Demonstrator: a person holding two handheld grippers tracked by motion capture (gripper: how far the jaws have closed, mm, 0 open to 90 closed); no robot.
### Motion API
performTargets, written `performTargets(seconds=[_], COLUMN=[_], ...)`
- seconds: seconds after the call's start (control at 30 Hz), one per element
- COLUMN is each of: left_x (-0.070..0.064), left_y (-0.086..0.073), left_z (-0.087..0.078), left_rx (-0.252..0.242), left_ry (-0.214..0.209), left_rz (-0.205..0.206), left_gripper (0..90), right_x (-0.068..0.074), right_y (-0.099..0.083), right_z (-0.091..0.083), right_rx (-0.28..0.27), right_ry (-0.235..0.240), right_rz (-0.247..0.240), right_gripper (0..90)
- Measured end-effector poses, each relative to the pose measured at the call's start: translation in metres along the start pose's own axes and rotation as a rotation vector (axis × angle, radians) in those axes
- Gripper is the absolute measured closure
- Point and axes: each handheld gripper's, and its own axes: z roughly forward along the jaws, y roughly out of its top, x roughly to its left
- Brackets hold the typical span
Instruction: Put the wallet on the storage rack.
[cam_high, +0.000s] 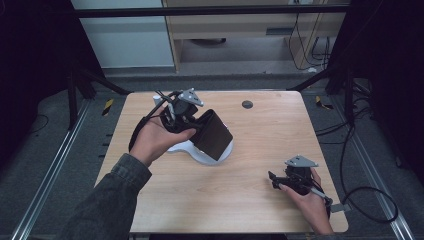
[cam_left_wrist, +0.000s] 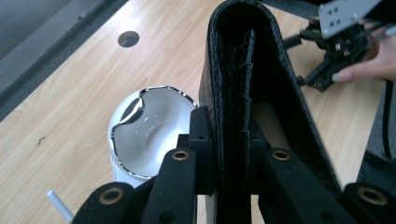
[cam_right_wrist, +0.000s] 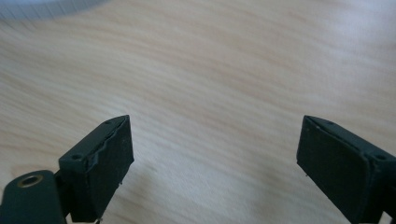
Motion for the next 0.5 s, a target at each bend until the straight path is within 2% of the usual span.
performTargets(seconds=[0.13, 0.27, 0.3, 0.5], left_x=[0.003, 0.005, 0.005, 0.005], left_y=[0.003, 0.007, 0.007, 0.010], left_z=[-0.003, -0.009, -0.011, -0.020], left_rx=[-0.008, -0.006, -0.003, 0.007], left_ry=[0.009, 0.034, 0.039, 0.070], left_rz=[-0.011, -0.019, -0.017, -0.027], left_gripper=[80.0, 80.0, 80.0, 80.0], right_x=[-0.006, -0.009, -0.012, -0.014], right_y=[-0.006, -0.010, -0.011, -0.011], right_z=[0.001, 0.005, 0.007, 0.010], right_rx=[0.013, 0.057, 0.074, 0.077], right_ry=[-0.009, -0.040, -0.042, -0.026], right_rz=[0.027, 0.029, 0.047, 0.085], right_gripper=[10.0, 7.3, 6.0, 4.6])
